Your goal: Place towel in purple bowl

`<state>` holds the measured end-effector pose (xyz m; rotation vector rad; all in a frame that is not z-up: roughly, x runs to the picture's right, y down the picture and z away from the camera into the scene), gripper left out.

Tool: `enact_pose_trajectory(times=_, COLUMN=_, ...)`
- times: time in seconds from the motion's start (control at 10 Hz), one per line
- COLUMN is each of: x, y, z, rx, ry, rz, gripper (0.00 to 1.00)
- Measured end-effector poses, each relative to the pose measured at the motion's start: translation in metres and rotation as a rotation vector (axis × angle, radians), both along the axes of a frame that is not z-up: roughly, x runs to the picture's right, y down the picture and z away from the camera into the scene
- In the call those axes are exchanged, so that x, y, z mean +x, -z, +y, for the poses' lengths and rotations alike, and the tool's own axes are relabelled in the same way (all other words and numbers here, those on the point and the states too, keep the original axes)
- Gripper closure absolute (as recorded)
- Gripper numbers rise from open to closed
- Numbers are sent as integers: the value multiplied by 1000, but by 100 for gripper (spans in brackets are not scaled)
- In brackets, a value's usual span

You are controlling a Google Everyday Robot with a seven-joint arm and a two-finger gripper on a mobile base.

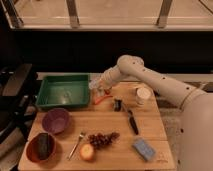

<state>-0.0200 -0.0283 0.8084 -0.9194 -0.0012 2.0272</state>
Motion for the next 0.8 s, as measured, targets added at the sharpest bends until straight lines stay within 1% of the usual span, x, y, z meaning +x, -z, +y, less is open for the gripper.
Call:
enact_pose_trajectory(times=0.1, x=-10, y=25, z=-3, rx=10, ry=23, rz=-58, gripper=100)
enact_pose_trajectory(times=0.2, x=-30, y=58, z=0, rx=6, ry=51, rz=-146, gripper=100)
enact_pose_trajectory(times=0.4, x=-60, y=97, z=15, rx=-15, ry=112, rz=-266, gripper=100)
enact_pose_trajectory(times=0.5, x=-63, y=101, z=17, rx=-16, ry=116, rz=-278, gripper=100)
enact_pose_trajectory(times=0.8, x=-62, y=101, z=17, rx=-16, ry=115, rz=-276, gripper=100)
